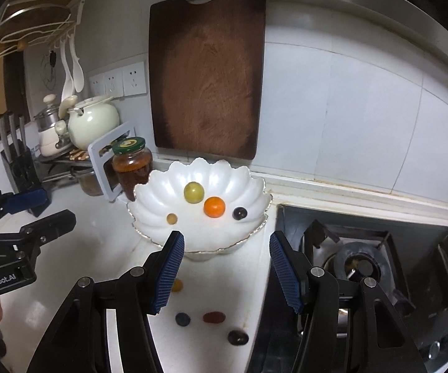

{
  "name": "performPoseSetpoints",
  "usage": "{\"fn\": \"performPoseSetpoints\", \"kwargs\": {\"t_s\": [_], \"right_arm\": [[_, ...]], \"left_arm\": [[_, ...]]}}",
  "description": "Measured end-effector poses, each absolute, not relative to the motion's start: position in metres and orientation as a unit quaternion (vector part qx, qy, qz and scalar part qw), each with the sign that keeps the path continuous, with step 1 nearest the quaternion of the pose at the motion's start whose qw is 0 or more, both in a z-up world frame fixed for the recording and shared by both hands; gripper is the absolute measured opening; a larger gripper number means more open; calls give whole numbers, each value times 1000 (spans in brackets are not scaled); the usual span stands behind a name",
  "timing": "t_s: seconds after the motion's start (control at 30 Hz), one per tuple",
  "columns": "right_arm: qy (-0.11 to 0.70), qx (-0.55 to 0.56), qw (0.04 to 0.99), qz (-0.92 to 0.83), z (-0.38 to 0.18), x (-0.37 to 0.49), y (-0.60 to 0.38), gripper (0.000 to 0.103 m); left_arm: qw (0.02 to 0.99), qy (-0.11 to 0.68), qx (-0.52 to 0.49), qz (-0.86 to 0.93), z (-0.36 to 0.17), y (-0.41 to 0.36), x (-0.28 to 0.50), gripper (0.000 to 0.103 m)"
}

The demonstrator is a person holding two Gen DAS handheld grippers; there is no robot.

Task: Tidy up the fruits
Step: 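Pull both grippers back and lower them toward the fruits on the counter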

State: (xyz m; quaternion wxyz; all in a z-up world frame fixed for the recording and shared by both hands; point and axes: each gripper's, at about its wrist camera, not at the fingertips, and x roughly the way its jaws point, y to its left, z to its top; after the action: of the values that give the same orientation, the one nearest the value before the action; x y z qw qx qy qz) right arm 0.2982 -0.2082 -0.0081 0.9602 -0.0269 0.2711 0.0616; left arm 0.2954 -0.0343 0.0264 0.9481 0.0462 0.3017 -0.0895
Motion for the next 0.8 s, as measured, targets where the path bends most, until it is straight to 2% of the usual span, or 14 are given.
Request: {"fn": "performPoseSetpoints", "kwargs": {"t_s": [0.57, 0.8], "right_arm": [[277, 0, 960, 47, -36, 272, -214, 59], [268, -22, 962, 36, -44, 264, -212, 59]], "left_arm": [[948, 303, 24, -90, 3, -30, 273, 68], [946, 310, 27, -87, -11, -29, 268, 68]]}}
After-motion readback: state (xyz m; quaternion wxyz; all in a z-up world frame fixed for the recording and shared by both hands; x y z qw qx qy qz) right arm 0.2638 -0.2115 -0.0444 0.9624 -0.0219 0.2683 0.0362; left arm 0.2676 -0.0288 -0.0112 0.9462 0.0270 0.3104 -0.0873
